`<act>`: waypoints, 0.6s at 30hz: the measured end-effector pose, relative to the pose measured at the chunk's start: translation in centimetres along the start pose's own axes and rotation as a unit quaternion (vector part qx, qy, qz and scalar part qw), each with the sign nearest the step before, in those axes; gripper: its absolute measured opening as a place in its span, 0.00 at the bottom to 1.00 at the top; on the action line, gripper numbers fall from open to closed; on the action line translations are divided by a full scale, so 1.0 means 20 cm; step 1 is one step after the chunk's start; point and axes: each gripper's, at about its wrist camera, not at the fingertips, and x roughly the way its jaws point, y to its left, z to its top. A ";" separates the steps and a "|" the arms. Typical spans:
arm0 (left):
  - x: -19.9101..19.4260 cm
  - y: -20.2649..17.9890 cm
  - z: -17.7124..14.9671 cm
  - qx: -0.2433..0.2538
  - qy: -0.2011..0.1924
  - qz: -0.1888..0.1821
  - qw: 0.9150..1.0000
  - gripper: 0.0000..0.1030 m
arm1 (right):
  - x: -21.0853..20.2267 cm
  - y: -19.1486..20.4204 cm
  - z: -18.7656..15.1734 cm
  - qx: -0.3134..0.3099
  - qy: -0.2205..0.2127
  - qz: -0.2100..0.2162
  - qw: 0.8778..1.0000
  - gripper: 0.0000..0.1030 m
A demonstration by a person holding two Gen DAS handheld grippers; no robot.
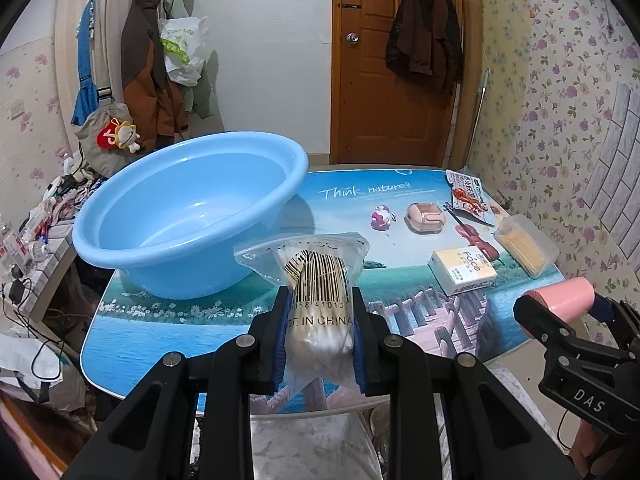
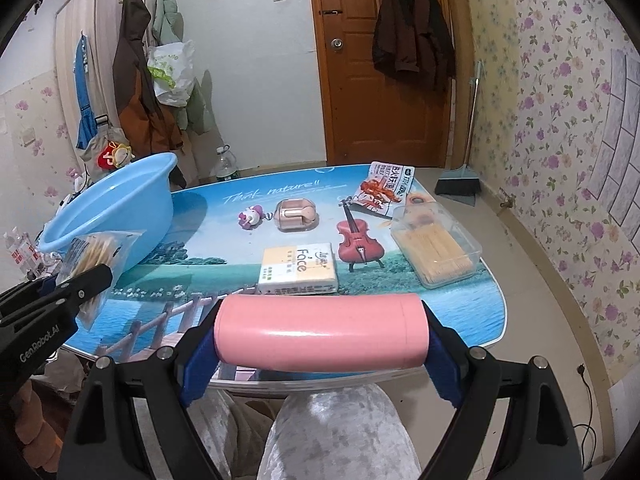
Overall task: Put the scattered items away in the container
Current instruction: 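Carry the cotton swab bag with the left gripper over the blue basin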
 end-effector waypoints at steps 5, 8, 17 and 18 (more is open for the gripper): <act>-0.01 0.00 0.01 0.000 -0.004 0.000 1.000 0.24 | -0.01 -0.01 0.01 0.003 -0.005 0.000 1.000 0.86; -0.01 0.00 0.01 0.001 -0.004 0.000 1.000 0.24 | -0.02 -0.01 0.02 0.005 -0.004 0.002 1.000 0.86; -0.11 0.10 0.14 -0.005 -0.031 0.016 0.999 0.24 | -0.08 0.05 0.15 -0.011 -0.023 0.014 1.000 0.86; -0.13 0.13 0.16 -0.006 -0.037 0.021 0.999 0.24 | -0.09 0.07 0.17 -0.015 -0.026 0.017 0.999 0.86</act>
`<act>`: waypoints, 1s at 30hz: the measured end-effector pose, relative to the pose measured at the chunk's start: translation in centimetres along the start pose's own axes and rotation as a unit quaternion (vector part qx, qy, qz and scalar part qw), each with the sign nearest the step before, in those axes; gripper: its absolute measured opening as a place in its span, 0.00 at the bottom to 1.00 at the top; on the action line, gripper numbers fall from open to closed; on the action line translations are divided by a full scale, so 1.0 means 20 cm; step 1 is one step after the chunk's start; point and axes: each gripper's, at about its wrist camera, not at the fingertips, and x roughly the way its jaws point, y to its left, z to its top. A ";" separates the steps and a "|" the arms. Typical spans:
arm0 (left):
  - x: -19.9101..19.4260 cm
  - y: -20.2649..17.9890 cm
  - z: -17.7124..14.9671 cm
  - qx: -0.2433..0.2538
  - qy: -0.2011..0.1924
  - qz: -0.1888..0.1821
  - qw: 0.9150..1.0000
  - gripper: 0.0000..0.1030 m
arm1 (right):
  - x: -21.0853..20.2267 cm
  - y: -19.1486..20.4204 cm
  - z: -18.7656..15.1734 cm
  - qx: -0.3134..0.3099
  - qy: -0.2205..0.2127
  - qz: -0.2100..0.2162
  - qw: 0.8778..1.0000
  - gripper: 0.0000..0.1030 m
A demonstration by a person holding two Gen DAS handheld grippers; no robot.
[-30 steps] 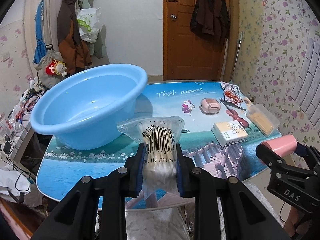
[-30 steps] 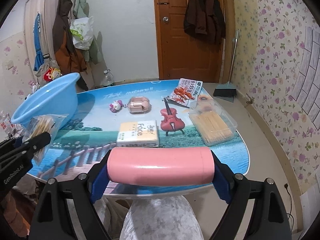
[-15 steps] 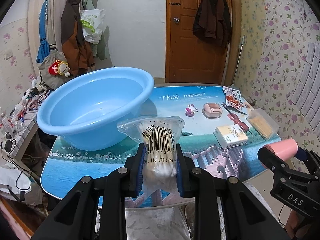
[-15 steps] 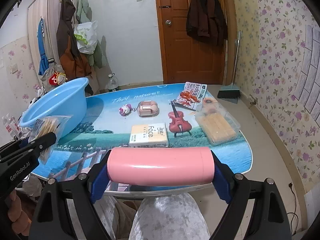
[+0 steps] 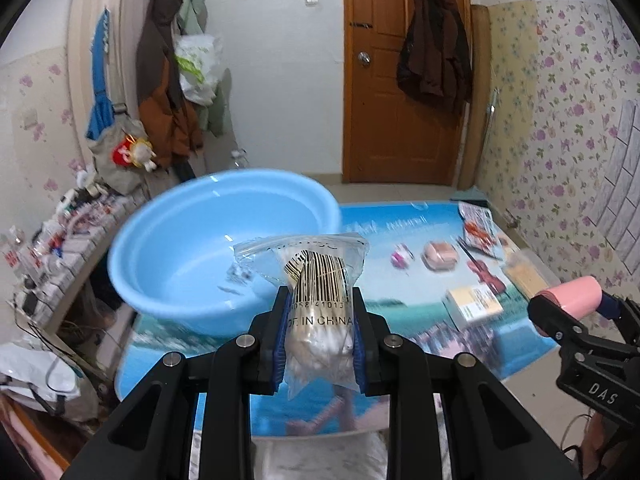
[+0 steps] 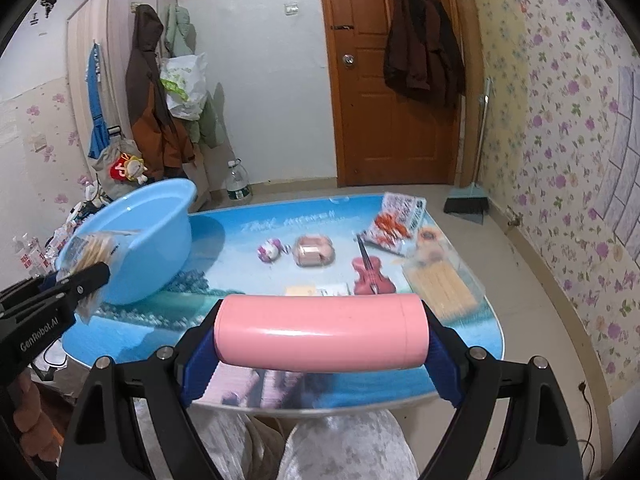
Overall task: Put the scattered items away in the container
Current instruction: 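Carry the cotton swab bag with the left gripper over the blue basin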
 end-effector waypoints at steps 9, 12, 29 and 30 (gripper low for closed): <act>-0.10 0.25 0.21 -0.018 -0.024 0.029 0.999 0.24 | -0.06 0.22 0.25 -0.038 -0.034 0.039 0.998 0.86; -0.13 0.34 0.28 -0.023 -0.035 0.041 0.998 0.24 | -0.10 0.32 0.34 -0.054 -0.049 0.052 0.996 0.86; 0.02 0.77 0.43 -0.057 -0.025 0.074 0.995 0.24 | 0.05 0.92 0.62 -0.126 -0.054 0.109 0.985 0.86; 0.05 0.78 0.43 -0.057 -0.021 0.073 0.995 0.24 | 0.08 0.94 0.63 -0.127 -0.051 0.110 0.984 0.86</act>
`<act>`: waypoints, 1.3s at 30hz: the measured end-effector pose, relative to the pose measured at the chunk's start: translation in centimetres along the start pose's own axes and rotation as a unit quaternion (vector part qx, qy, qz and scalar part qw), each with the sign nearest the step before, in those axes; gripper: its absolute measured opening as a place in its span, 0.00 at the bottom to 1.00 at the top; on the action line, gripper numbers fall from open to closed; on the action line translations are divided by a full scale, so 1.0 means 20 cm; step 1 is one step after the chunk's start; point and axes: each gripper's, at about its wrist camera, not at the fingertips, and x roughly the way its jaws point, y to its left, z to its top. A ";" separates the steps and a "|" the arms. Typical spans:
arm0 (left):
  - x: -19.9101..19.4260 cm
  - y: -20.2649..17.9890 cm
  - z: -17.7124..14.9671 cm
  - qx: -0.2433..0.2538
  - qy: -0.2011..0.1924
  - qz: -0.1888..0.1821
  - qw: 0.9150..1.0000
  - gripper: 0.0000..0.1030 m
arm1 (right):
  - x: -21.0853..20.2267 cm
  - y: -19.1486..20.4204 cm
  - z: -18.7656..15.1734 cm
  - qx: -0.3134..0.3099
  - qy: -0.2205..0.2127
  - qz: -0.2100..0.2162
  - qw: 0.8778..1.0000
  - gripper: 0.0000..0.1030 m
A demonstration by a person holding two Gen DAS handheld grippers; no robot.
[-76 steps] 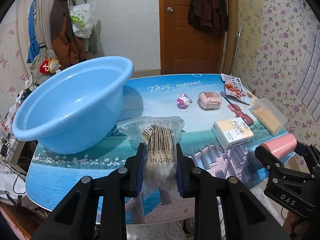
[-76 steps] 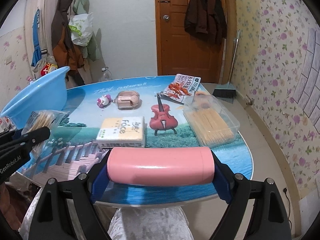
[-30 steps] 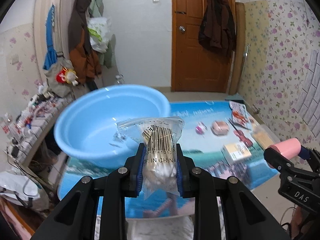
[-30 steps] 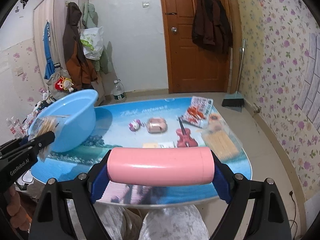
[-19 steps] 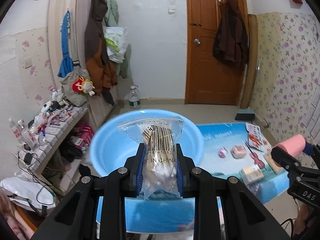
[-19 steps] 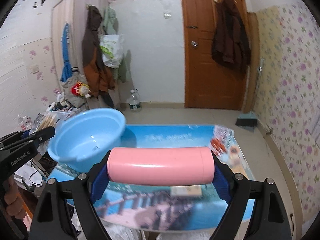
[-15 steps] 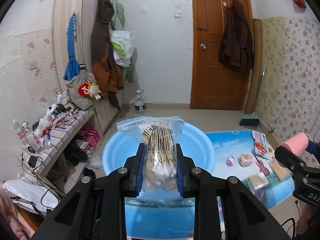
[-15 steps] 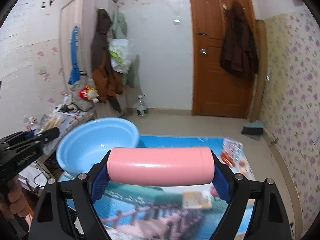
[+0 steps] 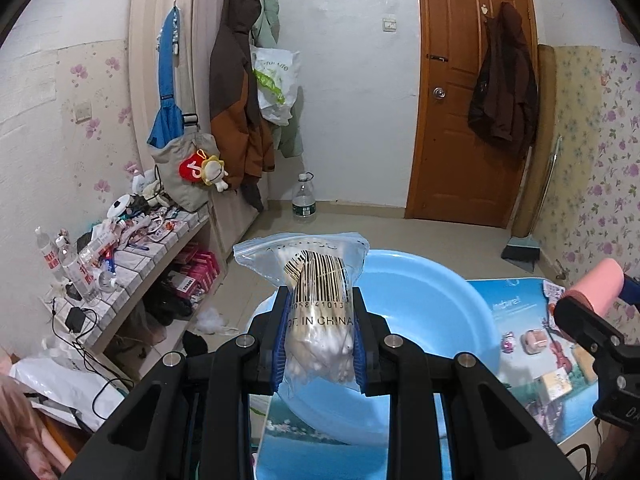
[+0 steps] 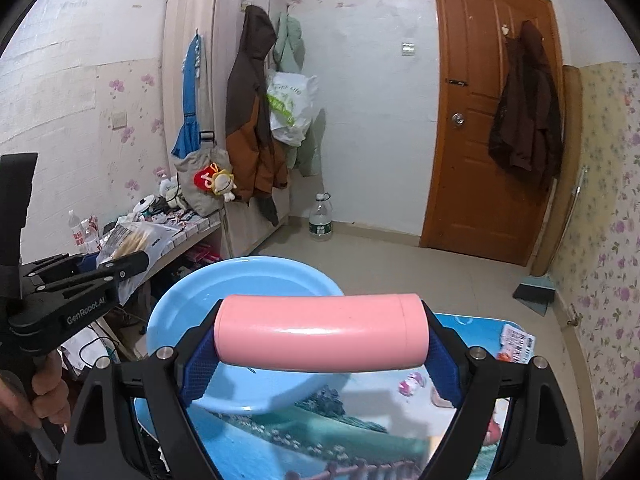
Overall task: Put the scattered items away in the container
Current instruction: 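Carry the cotton swab bag with the left gripper over the blue basin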
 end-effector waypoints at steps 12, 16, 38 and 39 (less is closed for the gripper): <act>0.28 0.03 -0.08 -0.011 0.046 -0.020 0.999 0.24 | 0.39 0.06 0.01 -0.005 0.036 -0.005 0.999 0.86; 0.33 0.03 -0.09 -0.013 0.050 -0.019 0.998 0.24 | 0.44 0.05 0.01 0.000 0.040 -0.007 0.999 0.86; 0.47 -0.15 -0.19 0.011 0.104 -0.034 0.994 0.24 | 0.43 -0.06 -0.02 0.021 0.033 -0.019 0.999 0.86; 0.48 -0.16 -0.20 0.013 0.110 -0.035 0.993 0.24 | 0.43 -0.06 -0.02 0.022 0.034 -0.019 0.999 0.86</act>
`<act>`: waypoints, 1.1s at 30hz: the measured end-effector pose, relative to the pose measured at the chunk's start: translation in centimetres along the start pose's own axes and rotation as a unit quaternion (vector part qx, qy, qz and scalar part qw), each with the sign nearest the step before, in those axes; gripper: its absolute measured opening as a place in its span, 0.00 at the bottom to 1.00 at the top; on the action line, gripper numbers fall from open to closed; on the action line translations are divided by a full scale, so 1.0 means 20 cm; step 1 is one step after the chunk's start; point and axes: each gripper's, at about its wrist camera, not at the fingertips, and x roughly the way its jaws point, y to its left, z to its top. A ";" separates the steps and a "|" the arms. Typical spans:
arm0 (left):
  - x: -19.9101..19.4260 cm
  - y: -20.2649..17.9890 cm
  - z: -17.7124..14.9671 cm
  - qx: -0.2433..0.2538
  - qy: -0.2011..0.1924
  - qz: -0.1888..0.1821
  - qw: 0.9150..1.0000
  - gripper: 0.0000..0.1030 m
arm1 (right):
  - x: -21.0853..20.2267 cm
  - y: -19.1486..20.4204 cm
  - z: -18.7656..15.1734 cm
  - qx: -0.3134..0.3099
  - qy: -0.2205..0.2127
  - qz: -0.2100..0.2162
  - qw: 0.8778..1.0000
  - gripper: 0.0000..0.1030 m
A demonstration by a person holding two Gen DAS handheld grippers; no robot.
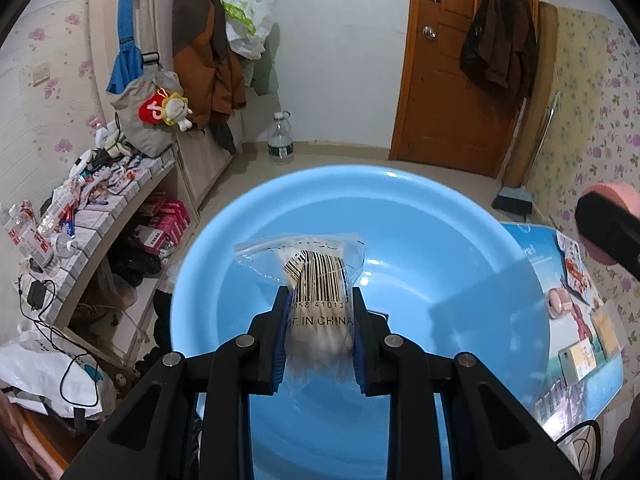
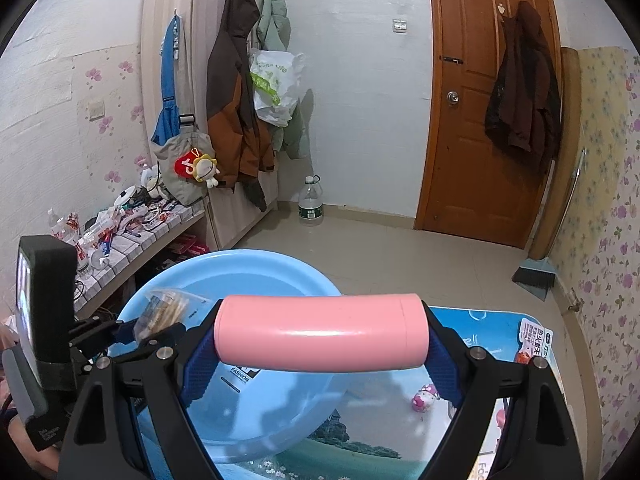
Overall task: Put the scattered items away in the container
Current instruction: 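Carry the cotton swab bag with the left gripper over the blue basin, then open the left gripper to drop the swab bag into the basin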
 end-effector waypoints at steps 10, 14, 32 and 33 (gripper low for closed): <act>0.07 -0.16 -0.05 0.046 0.043 -0.005 0.998 0.25 | -0.02 -0.06 -0.04 0.011 0.002 -0.005 1.000 0.86; 0.11 -0.18 -0.07 0.053 0.059 -0.003 0.997 0.25 | -0.04 -0.09 -0.04 0.013 0.002 -0.007 1.000 0.86; 0.13 -0.18 -0.06 0.071 0.059 0.004 0.996 0.46 | -0.05 -0.14 -0.06 0.017 0.005 -0.009 1.000 0.86; 0.12 -0.18 -0.06 0.074 0.054 0.004 0.996 0.49 | -0.06 -0.14 -0.06 0.017 0.005 -0.009 1.000 0.86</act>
